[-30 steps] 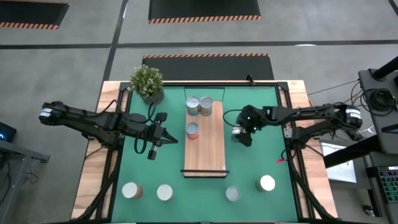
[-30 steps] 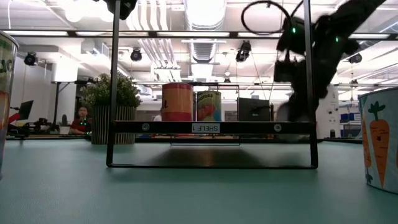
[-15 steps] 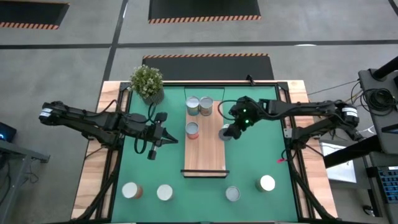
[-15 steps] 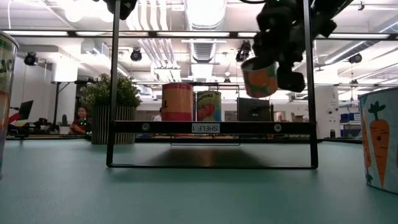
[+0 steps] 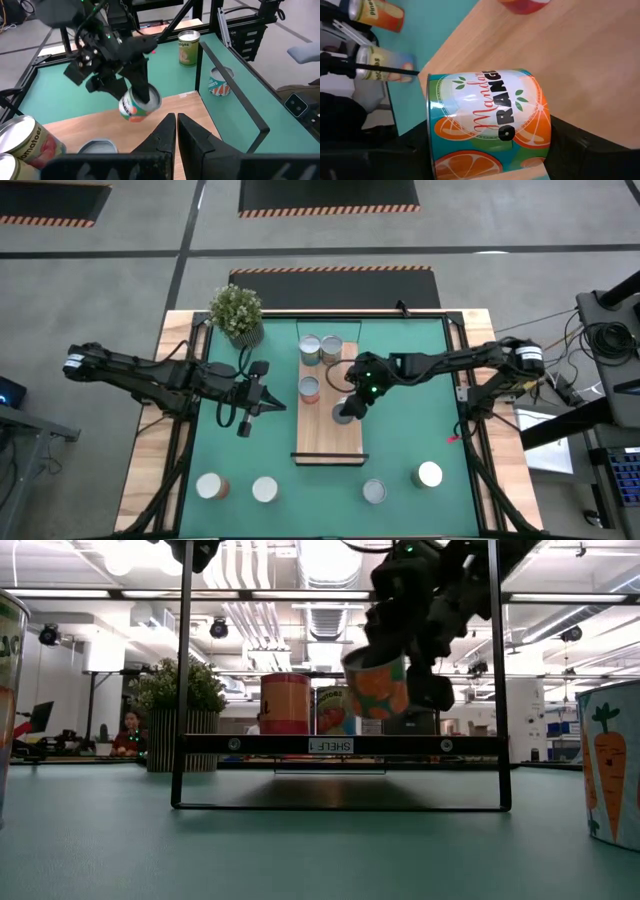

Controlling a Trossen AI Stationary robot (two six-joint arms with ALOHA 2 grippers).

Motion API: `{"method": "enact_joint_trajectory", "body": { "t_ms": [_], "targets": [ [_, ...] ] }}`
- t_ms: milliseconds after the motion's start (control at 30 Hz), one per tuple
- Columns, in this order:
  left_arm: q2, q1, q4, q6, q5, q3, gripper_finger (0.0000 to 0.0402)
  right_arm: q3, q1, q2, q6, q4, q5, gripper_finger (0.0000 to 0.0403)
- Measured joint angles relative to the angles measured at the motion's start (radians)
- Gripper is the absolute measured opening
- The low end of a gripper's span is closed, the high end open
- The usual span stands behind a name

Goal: Pick and place cans onto a shelf
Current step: Put the small canned oranges on the shelf

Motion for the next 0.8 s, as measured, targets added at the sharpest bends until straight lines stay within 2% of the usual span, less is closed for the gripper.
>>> {"method": "enact_joint_trajectory", "body": {
  "t_ms": [367,800],
  "targets": [
    [0.000,0.000,0.000,-0.004,0.000,0.000,0.0000,0.039,0.000,0.057,-0.046,-0.002,-0.006,0.0265],
    [0.000,0.000,-0.002,-0.004,0.001,0.000,0.0000,0.037,-0.015,0.070,-0.070,-0.035,0.017,0.0310]
  ]
}}
